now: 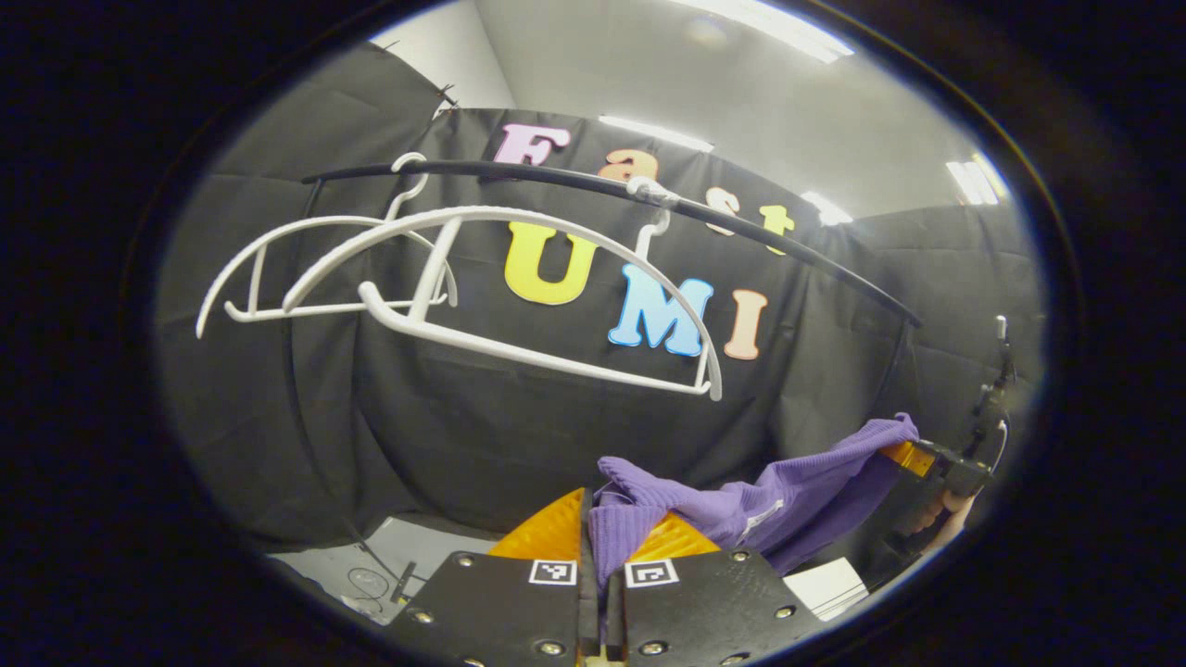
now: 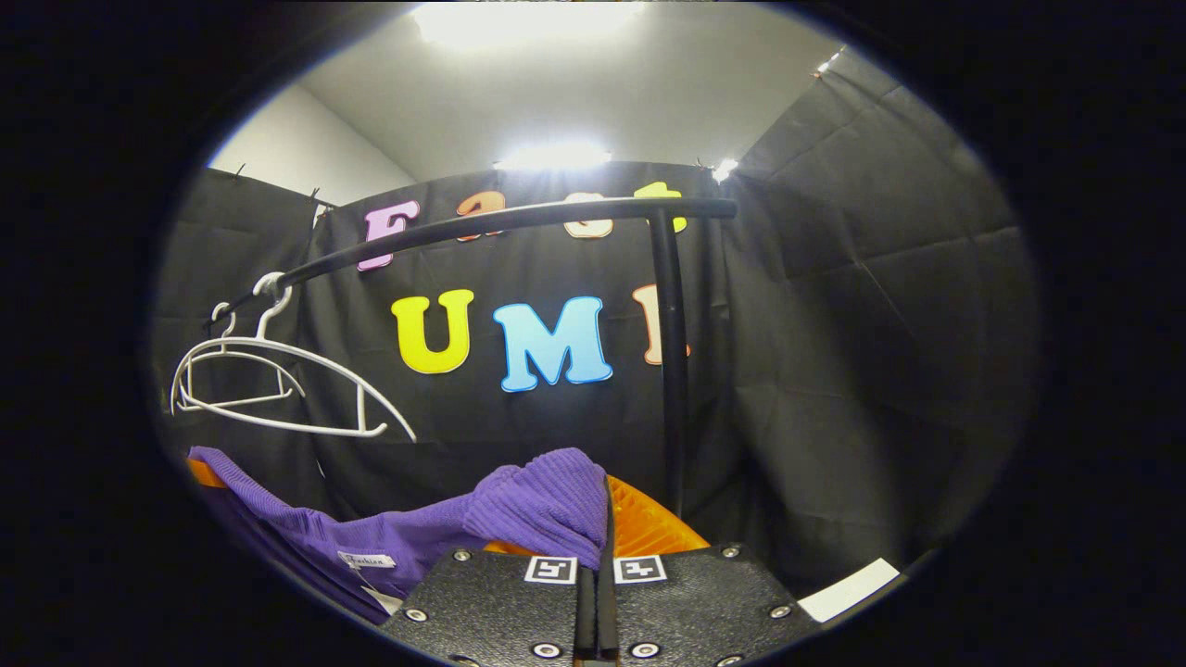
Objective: Grasp the clothes on the hanger with both hands and then place them into the laundry hamper below.
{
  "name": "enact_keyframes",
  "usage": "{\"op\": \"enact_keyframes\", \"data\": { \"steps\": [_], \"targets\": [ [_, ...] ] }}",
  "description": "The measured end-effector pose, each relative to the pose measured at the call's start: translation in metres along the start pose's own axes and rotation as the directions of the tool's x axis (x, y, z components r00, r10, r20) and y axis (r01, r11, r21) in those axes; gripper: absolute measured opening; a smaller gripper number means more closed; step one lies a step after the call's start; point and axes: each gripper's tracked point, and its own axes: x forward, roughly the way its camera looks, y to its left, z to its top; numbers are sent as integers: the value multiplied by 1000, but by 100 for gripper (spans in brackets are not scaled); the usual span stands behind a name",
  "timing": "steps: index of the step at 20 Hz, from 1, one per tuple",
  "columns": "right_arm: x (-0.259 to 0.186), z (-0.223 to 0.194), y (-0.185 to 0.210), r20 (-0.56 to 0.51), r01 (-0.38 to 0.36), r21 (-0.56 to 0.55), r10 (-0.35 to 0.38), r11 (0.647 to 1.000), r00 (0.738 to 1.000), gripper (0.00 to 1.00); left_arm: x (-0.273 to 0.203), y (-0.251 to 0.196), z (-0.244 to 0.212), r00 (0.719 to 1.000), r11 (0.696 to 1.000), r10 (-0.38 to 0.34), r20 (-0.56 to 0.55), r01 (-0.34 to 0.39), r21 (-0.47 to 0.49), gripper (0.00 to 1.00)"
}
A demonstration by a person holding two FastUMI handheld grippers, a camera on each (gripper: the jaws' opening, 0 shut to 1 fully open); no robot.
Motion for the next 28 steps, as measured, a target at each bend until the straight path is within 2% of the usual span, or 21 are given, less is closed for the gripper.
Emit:
{"op": "enact_keyframes", "data": {
  "steps": [1, 2, 3, 4, 5, 6, 7, 8, 10, 11, 14, 19, 20, 21, 23, 26, 28],
  "targets": [
    [-11, -3, 6, -6, 5, -6, -5, 1000, 1000, 0, -6, 4, -5, 1000, 1000, -15, -4, 15, 5, 4],
    [-21, -8, 12, -16, 8, -13, -8, 1000, 1000, 0, -13, 8, -11, 999, 999, -31, -13, 31, 11, 10],
    [-33, -14, 19, -30, 9, -16, -9, 1000, 1000, 0, -19, 15, -20, 999, 999, -36, -21, 37, 20, 0],
    [-44, -19, 27, -44, 6, -16, -7, 1000, 999, 0, -27, 21, -30, 999, 999, -39, -35, 40, 23, 10],
    [-55, -25, 33, -59, 9, -17, -10, 1000, 998, 0, -36, 27, -42, 998, 999, -41, -52, 42, 21, 10],
    [-66, -33, 39, -75, 8, -13, -9, 1000, 997, 0, -46, 33, -54, 997, 999, -45, -69, 46, 15, 4],
    [-76, -40, 45, -92, 6, -8, -7, 1000, 996, 0, -54, 39, -67, 995, 999, -48, -86, 49, 11, 4],
    [-84, -50, 52, -113, 4, -1, -4, 1000, 994, 0, -62, 45, -77, 993, 998, -53, -105, 54, 10, 10],
    [-99, -74, 66, -167, -11, 12, 13, 1000, 986, 0, -72, 54, -98, 989, 998, -53, -134, 56, 17, 10],
    [-105, -87, 73, -196, -22, 12, 24, 1000, 980, 1, -75, 59, -106, 988, 998, -51, -147, 55, 18, 4],
    [-117, -129, 87, -288, -33, 61, 49, 998, 956, 0, -72, 72, -133, 983, 999, -32, -183, 36, 18, 4],
    [-130, -214, 93, -486, -21, 103, 69, 994, 871, 1, -67, 103, -203, 957, 998, 61, -285, -67, -9, 4],
    [-133, -230, 91, -514, -18, 100, 67, 995, 855, 0, -66, 104, -218, 949, 996, 74, -307, -85, -22, 9],
    [-136, -246, 91, -546, -18, 99, 69, 995, 835, 0, -65, 107, -233, 939, 994, 87, -333, -104, -33, 4],
    [-143, -275, 93, -601, -12, 106, 74, 994, 796, 0, -64, 123, -270, 915, 990, 112, -389, -138, -41, 4],
    [-145, -316, 93, -649, 20, 121, 64, 992, 758, 1, -57, 148, -319, 881, 981, 170, -442, -193, -8, 4],
    [-148, -338, 97, -675, 27, 121, 62, 992, 736, 1, -52, 153, -339, 865, 980, 178, -468, -199, 6, 4]
  ]
}}
